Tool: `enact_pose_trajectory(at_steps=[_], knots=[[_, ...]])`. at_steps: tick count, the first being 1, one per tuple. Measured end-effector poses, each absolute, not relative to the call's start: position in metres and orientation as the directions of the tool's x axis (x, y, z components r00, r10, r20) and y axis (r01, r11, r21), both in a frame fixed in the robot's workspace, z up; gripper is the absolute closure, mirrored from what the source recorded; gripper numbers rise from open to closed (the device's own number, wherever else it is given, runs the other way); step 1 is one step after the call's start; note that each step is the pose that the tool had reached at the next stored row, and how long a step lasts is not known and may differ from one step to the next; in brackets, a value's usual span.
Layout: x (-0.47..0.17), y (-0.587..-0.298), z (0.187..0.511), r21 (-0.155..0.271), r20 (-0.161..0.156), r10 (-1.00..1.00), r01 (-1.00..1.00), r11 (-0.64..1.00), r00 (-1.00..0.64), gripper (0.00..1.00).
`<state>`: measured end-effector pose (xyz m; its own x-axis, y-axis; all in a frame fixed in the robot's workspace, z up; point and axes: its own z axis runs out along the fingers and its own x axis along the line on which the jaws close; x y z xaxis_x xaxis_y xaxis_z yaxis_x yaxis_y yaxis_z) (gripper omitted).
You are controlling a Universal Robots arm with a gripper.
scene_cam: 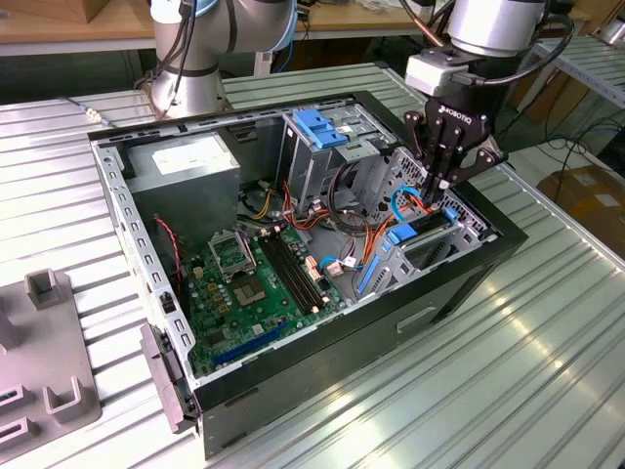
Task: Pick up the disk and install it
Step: 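Insert the second disk wire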
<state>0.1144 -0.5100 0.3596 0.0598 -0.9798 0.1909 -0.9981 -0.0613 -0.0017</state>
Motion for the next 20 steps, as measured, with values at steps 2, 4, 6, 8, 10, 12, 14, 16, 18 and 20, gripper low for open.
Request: enact_pose_trajectory(at_steps=[2, 4, 6, 8, 10, 12, 14, 16, 18, 20], knots=[[0.112, -0.511, 0.359, -0.010, 0.189, -0.980, -0.998, -0.063, 0.060, 0.84], [0.108, -0.512, 0.358, -0.018, 0.189, -0.980, -0.998, -0.064, 0.059, 0.84], [0.103, -0.512, 0.358, -0.030, 0.189, -0.980, -0.997, -0.064, 0.057, 0.84], [0.103, -0.515, 0.357, -0.040, 0.180, -0.982, -0.997, -0.064, 0.056, 0.84], [0.102, -0.518, 0.356, -0.043, 0.163, -0.985, -0.997, -0.063, 0.055, 0.84], [0.102, -0.518, 0.356, -0.043, 0.162, -0.985, -0.997, -0.063, 0.055, 0.84], [0.102, -0.518, 0.356, -0.043, 0.161, -0.985, -0.997, -0.063, 0.055, 0.84], [0.102, -0.518, 0.356, -0.043, 0.161, -0.985, -0.997, -0.063, 0.055, 0.84], [0.102, -0.518, 0.356, -0.043, 0.159, -0.986, -0.997, -0.063, 0.055, 0.84], [0.102, -0.518, 0.356, -0.044, 0.159, -0.986, -0.997, -0.063, 0.055, 0.84]])
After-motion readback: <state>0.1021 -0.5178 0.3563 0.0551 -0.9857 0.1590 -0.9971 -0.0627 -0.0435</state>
